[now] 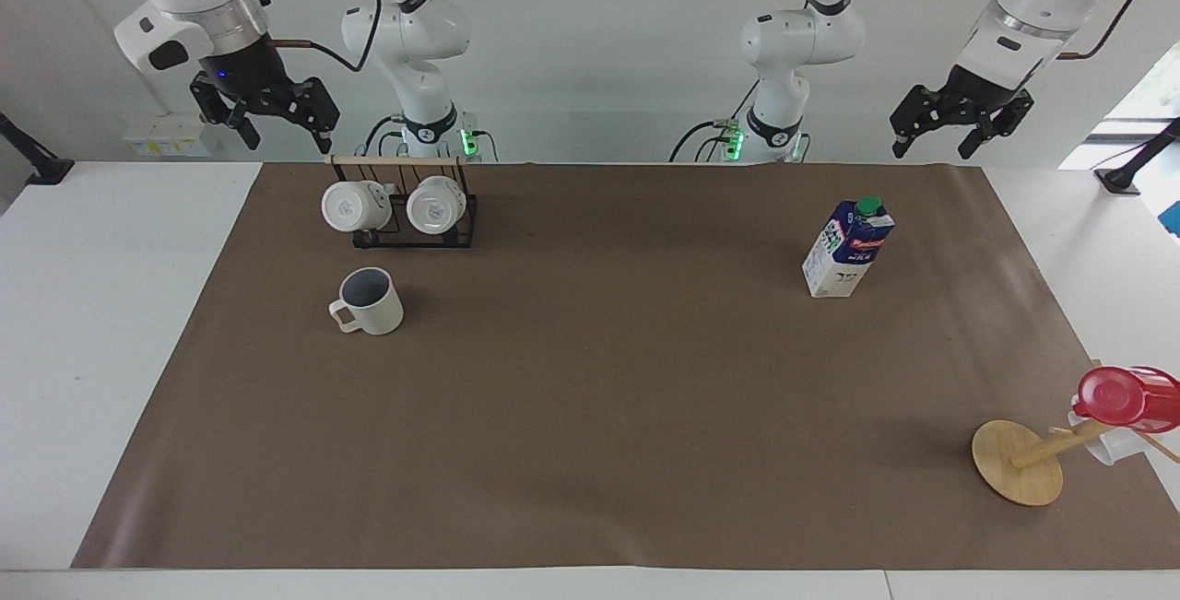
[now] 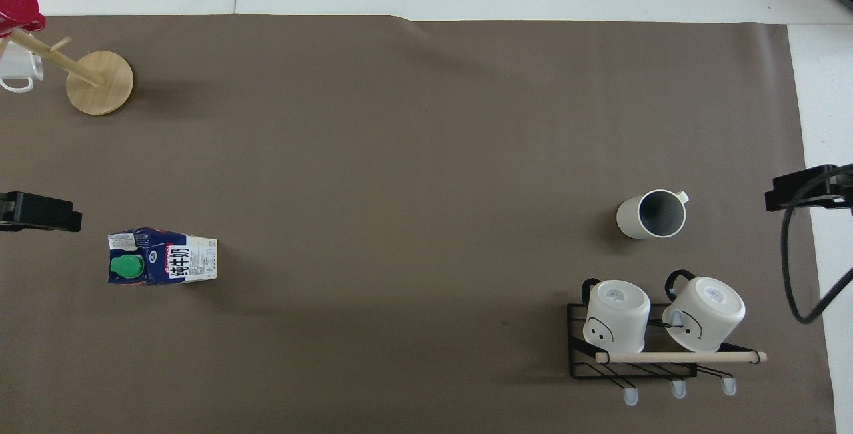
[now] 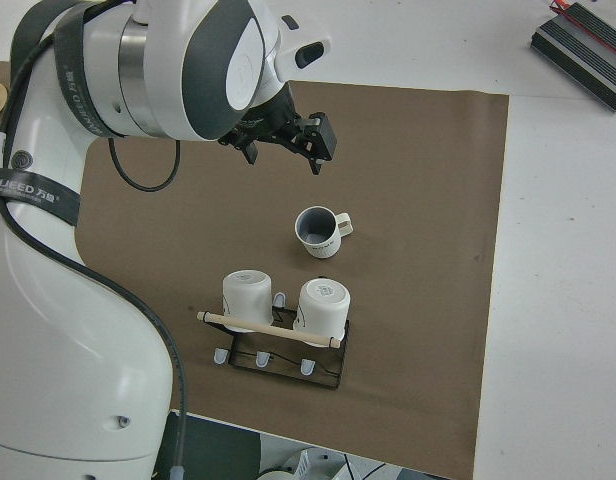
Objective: Place cup and milk on table
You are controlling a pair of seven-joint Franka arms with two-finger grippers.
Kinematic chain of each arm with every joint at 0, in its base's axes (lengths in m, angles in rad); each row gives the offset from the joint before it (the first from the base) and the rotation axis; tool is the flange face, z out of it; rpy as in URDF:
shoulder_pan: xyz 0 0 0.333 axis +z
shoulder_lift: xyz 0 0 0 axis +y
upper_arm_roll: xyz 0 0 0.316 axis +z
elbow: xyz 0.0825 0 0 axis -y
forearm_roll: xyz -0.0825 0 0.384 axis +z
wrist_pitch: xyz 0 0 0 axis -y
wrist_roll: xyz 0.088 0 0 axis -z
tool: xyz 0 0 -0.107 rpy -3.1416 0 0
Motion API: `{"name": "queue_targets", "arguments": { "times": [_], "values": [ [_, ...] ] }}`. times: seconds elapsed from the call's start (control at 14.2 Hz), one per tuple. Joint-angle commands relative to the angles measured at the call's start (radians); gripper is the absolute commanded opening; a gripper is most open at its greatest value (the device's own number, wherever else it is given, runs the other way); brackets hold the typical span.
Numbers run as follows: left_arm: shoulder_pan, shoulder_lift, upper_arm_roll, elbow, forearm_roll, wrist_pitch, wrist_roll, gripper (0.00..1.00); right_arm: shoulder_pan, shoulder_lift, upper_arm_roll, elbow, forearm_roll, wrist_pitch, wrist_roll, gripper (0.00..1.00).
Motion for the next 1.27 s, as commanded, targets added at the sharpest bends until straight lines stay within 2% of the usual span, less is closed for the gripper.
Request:
{"name": "queue_targets", "arguments": {
  "times": [0.0, 0.14, 0.28, 0.84, 1.2],
  "values": [
    [0.018, 0.006, -0.008, 0.026, -0.012, -0.028, 0.007, 1.00, -0.011, -0.027, 0.004, -0.035, 0.016, 0.024, 0.016, 1.00],
    [0.018, 0.006, -0.008, 0.026, -0.012, -0.028, 0.007, 1.00, -0.011, -0.030, 0.004, -0.058, 0.016, 0.030, 0.016, 1.00],
    [0.018, 0.006, -0.008, 0.026, -0.012, -0.028, 0.007, 1.00, -0.001, -0.049, 0.006, -0.110, 0.016, 0.091, 0.025, 1.00],
    [0.018, 0.006, -0.008, 0.026, -0.012, -0.028, 0.007, 1.00, 0.024, -0.046, 0.017, -0.445, 0.015, 0.444, 0.071, 1.00],
    [0.018, 0.006, -0.008, 0.026, -0.012, -0.028, 0.007, 1.00, 0.042, 0.009, 0.018, -0.602, 0.015, 0.656, 0.094, 1.00]
  ]
}}
